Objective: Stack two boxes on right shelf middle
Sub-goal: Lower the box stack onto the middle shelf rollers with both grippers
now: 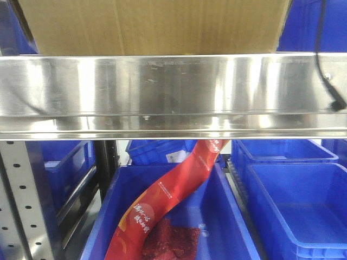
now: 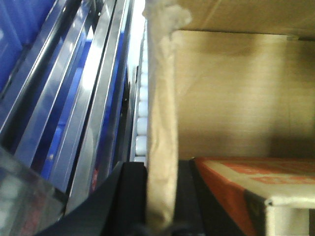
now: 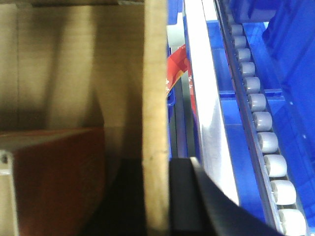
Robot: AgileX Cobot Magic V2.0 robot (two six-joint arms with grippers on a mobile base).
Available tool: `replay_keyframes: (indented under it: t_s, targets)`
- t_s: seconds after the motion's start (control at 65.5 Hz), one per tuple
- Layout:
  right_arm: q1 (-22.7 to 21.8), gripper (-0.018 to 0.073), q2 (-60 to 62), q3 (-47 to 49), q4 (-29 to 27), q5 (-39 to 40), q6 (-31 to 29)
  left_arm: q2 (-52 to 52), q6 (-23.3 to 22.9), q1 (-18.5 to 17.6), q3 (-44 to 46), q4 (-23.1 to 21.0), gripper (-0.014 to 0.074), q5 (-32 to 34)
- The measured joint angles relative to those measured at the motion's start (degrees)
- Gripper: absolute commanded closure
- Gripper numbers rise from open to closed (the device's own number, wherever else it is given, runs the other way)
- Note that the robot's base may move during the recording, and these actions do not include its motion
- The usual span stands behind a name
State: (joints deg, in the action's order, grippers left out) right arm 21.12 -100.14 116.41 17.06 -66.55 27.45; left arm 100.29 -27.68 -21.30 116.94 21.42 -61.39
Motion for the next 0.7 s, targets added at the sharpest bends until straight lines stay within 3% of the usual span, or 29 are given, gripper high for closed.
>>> replay_keyframes:
  t_s: [0.092, 0.183, 0.275, 0.382, 0.458, 0.519, 0.642, 0.703]
  targets:
    - [0.00, 0.0216, 0.00, 0.20, -0.11, 0.48, 0.00, 0.00, 0.14, 0.00, 0.00, -0.83, 0.0342, 1.10]
    - [0.00, 0.0198, 0.00, 0.49, -0.22, 0.99, 0.10, 0.00, 0.14, 0.00, 0.00, -0.69, 0.0232, 2.34]
    - [0.00, 0.0199, 0.00, 1.58, 0.47, 0.99, 0.10, 0.00, 0.14, 0.00, 0.37, 0.18, 0.0186, 3.11]
    - [0.00, 0.0202, 0.00, 3.79, 1.23, 0.71, -1.68, 0.00, 0.14, 0.00, 1.97, 0.44, 0.0192, 3.47]
    - [0.00, 0.0266, 0.00, 5.45, 1.49, -0.31, -3.47, 0.00, 0.14, 0.00, 3.67, 0.43, 0.0232, 3.56]
    - [0.00, 0.0379, 0.00, 6.40, 1.62, -1.66, -4.64, 0.00, 0.14, 0.00, 4.95, -0.10, 0.0302, 3.44]
    - [0.00, 0.0704, 0.00, 6.82, 1.50, -3.30, -8.50, 0.00, 0.25, 0.00, 5.93, -1.11, 0.0559, 2.62]
    - [0.00, 0.0721, 0.00, 6.82, 1.37, -3.66, -10.75, 0.00, 1.43, 0.00, 6.03, -1.97, 0.0708, 0.63]
